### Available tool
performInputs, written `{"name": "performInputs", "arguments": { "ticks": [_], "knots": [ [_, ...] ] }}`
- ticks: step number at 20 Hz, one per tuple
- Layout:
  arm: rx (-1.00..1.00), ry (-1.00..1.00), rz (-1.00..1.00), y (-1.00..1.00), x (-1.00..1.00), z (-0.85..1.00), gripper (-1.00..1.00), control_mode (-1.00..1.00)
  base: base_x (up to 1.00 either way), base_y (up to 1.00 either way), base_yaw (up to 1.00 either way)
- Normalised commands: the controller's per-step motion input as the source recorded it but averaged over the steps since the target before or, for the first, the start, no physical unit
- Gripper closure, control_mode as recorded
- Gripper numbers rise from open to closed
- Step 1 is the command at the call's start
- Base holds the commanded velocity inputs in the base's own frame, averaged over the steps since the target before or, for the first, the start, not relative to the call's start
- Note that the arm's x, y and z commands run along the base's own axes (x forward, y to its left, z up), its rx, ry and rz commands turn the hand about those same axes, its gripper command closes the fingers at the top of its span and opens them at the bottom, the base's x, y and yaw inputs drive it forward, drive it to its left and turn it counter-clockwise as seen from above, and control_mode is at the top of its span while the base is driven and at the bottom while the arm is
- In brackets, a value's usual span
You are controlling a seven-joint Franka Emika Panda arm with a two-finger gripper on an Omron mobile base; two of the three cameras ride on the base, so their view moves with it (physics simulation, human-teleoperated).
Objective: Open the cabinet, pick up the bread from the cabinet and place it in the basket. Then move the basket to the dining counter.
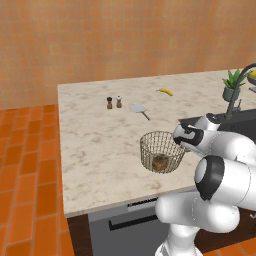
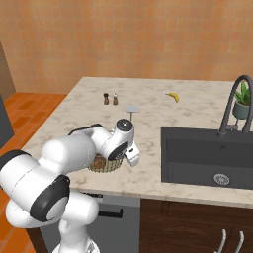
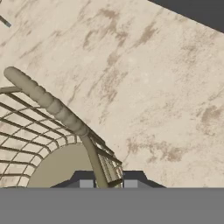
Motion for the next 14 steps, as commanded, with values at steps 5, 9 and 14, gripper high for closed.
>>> {"name": "performInputs", "arguments": {
  "ticks": [5, 9, 14],
  "knots": [
    [0.00, -0.09, 0.00, 0.17, -0.11, 0.13, -1.00, -1.00, 0.00, 0.00, 0.00],
    [0.00, -0.06, 0.00, 0.19, -0.46, 0.47, -1.00, -1.00, 0.00, 0.00, 0.00],
    [-0.01, 0.00, 0.00, 0.34, -0.71, 0.69, -1.00, -1.00, 0.00, 0.00, 0.00]
  ]
}}
